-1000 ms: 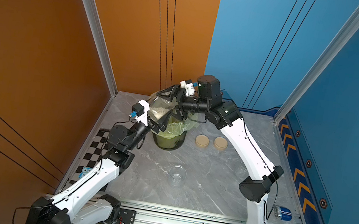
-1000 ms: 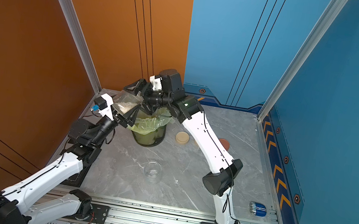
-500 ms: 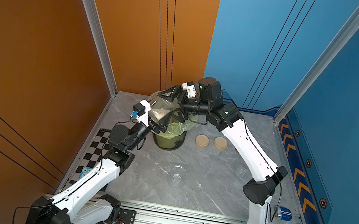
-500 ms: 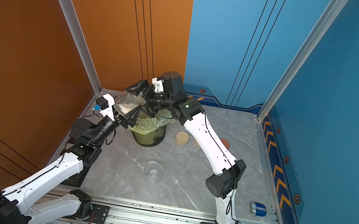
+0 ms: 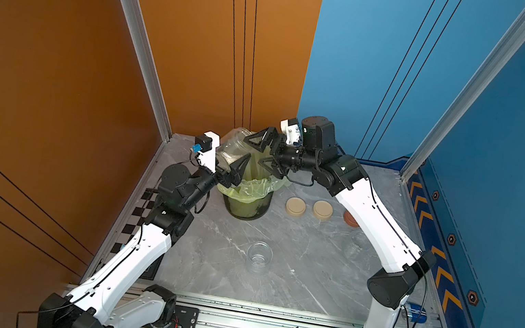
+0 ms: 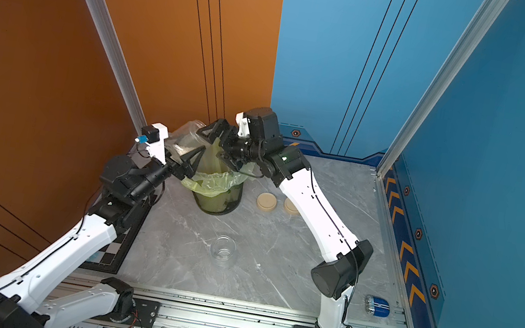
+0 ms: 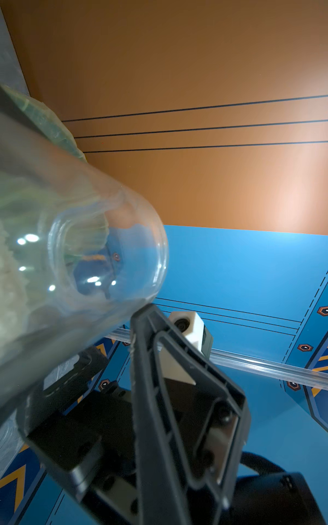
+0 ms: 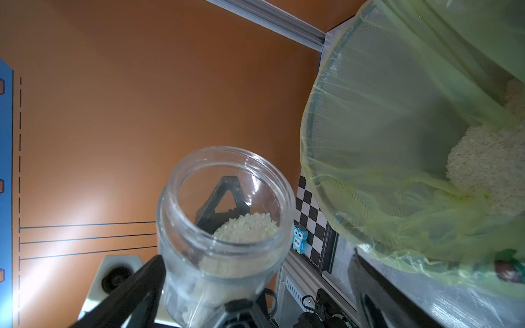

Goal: Empty moldy rice from jars
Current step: Pour the moldy rice from the jar into the trash bin.

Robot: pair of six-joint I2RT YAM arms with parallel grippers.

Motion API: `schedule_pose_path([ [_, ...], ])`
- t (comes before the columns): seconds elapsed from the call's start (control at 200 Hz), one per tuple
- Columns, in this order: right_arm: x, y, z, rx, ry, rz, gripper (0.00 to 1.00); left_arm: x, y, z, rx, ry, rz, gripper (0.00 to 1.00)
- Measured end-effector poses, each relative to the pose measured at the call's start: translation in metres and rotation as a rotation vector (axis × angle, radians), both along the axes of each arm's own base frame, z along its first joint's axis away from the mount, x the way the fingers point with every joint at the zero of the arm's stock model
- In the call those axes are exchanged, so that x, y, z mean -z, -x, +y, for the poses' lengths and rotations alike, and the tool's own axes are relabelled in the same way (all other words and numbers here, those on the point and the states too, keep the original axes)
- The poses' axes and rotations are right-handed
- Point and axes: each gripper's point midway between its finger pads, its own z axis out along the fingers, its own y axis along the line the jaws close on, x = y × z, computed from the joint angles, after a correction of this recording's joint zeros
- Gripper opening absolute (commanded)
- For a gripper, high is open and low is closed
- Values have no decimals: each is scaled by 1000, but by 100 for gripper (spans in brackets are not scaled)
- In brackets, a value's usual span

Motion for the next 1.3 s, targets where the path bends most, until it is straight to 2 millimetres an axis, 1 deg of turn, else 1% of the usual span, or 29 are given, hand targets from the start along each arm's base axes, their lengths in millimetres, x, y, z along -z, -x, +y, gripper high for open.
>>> schedule_pose_path([
  [0.155,7,-3,-8,19,65,-48,100,2,-13,0,-9,-19,99,0],
  [0.325,15,-8,-21,43,154,-112,100,8,-26,-2,-15,-50,217,0],
  [0.485,17,-10,-35,55,231,-180,100,14,-39,-5,-19,-83,333,0],
  [0.741,27,-27,-65,87,350,-250,100,29,-51,-6,-32,-139,503,0],
  [0.831,30,-30,-70,90,378,-265,100,27,-57,-7,-37,-164,550,0],
  [1.036,31,-30,-72,73,402,-292,100,21,-63,-2,-73,-223,654,0],
  [1.296,32,-33,-76,68,420,-313,100,6,-58,5,-106,-271,770,0],
])
